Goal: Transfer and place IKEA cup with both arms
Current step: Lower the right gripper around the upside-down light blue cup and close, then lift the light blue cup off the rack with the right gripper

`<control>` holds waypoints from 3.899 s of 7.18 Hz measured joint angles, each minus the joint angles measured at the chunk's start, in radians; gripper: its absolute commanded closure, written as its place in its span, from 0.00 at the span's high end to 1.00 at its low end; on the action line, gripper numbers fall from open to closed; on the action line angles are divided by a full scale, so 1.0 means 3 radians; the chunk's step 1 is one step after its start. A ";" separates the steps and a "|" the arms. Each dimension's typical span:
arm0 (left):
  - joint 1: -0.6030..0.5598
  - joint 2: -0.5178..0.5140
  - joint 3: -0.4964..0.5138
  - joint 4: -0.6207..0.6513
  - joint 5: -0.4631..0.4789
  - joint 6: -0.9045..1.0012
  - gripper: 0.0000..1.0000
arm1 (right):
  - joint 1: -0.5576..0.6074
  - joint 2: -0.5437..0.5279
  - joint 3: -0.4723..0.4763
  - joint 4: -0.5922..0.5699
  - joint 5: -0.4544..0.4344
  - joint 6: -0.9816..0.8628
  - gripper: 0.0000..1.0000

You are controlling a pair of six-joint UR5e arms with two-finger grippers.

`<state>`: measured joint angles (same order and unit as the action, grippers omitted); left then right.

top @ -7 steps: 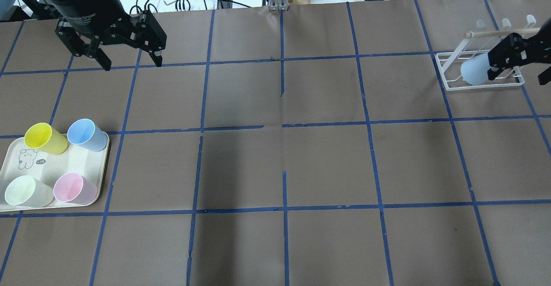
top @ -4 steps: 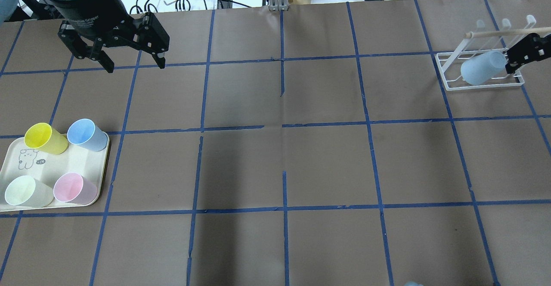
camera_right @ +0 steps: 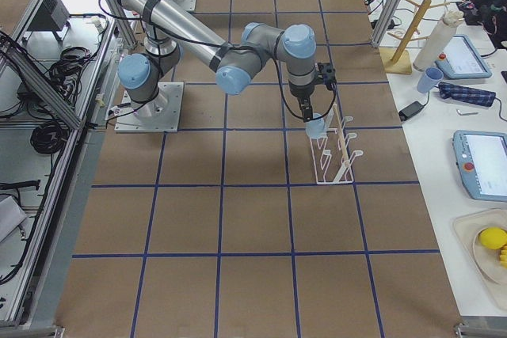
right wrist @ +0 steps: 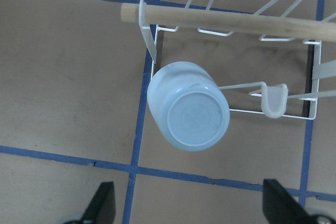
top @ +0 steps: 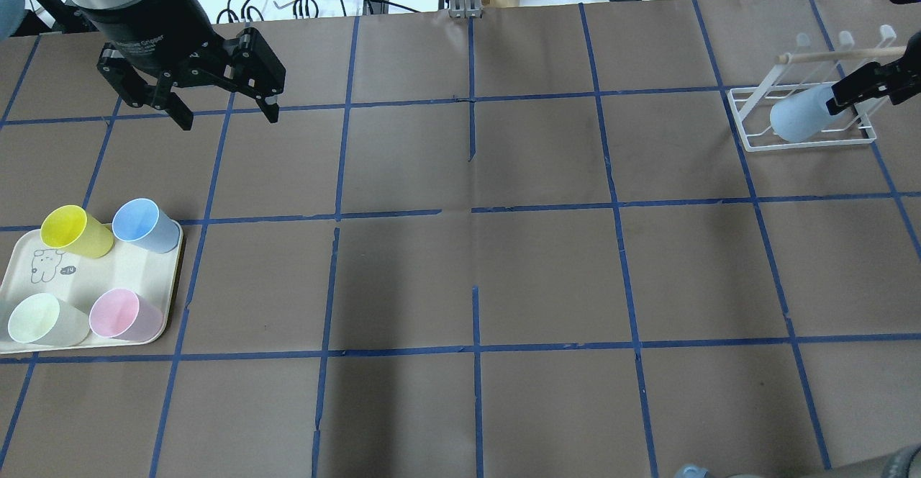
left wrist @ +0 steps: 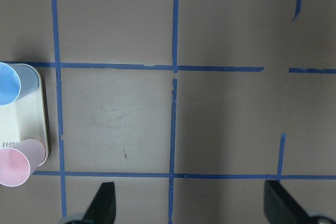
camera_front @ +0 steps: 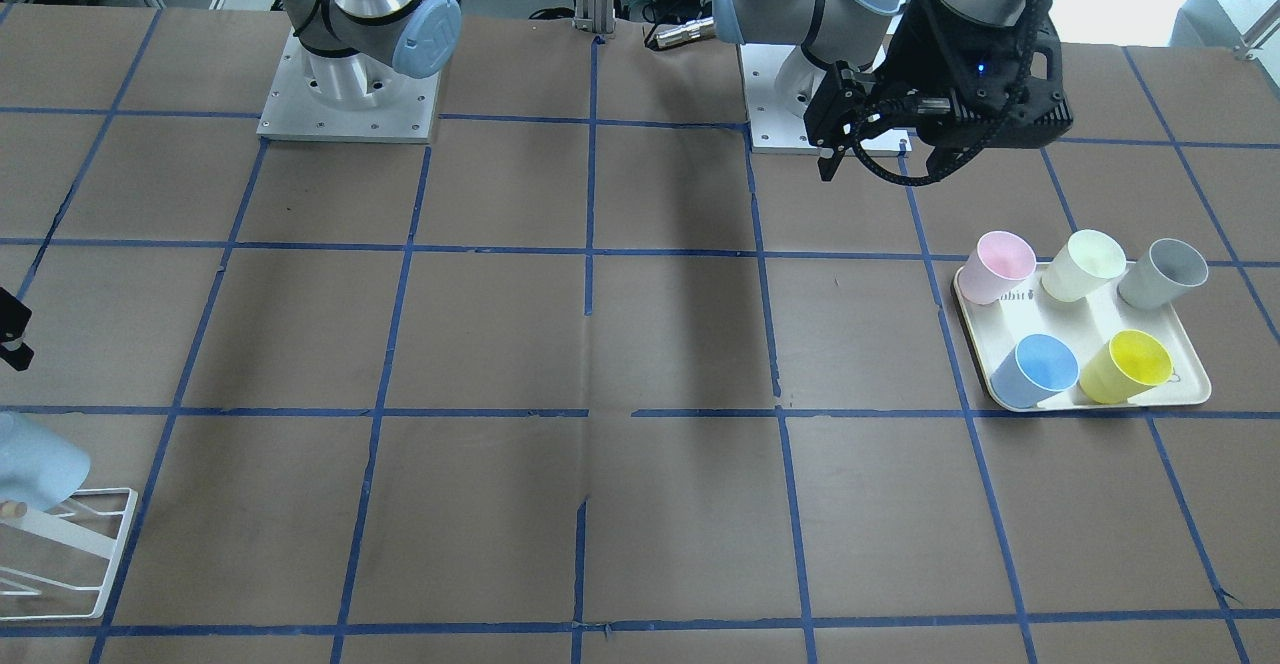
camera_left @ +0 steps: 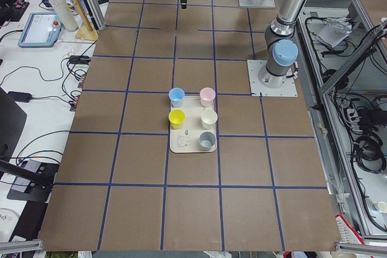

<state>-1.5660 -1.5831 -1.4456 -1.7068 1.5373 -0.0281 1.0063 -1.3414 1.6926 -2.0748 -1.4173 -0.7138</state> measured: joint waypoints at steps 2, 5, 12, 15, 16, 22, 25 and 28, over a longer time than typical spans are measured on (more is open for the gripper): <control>0.0010 0.0004 -0.0033 0.0011 -0.0137 0.0037 1.00 | -0.0007 0.0131 0.0012 -0.0137 0.0107 -0.0174 1.00; 0.0035 -0.0007 -0.0044 0.0011 -0.0149 0.0053 1.00 | 0.0006 0.0265 0.0021 -0.0299 0.0146 -0.0322 1.00; 0.0045 -0.0019 -0.0044 0.0023 -0.0124 0.0083 1.00 | 0.0059 0.0428 -0.0002 -0.0488 0.0158 -0.0289 0.96; 0.0045 -0.0019 -0.0044 0.0022 -0.0120 0.0083 1.00 | 0.0090 0.0435 -0.0006 -0.0487 0.0141 -0.0290 0.95; 0.0045 -0.0019 -0.0044 0.0022 -0.0120 0.0080 1.00 | 0.0091 0.0438 -0.0003 -0.0483 0.0125 -0.0295 0.90; 0.0050 -0.0024 -0.0040 0.0003 -0.0148 0.0058 1.00 | 0.0092 0.0410 -0.0021 -0.0441 0.0100 -0.0300 0.00; 0.0050 -0.0021 -0.0039 0.0002 -0.0115 0.0038 1.00 | 0.0092 0.0361 -0.0060 -0.0433 0.0078 -0.0301 0.00; 0.0050 -0.0020 -0.0039 -0.0003 -0.0134 0.0034 1.00 | 0.0089 0.0110 -0.0115 -0.0248 -0.0063 -0.0308 0.00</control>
<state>-1.5508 -1.5892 -1.4573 -1.7076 1.4972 -0.0179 1.0329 -1.3082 1.6582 -2.1492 -1.4362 -0.8062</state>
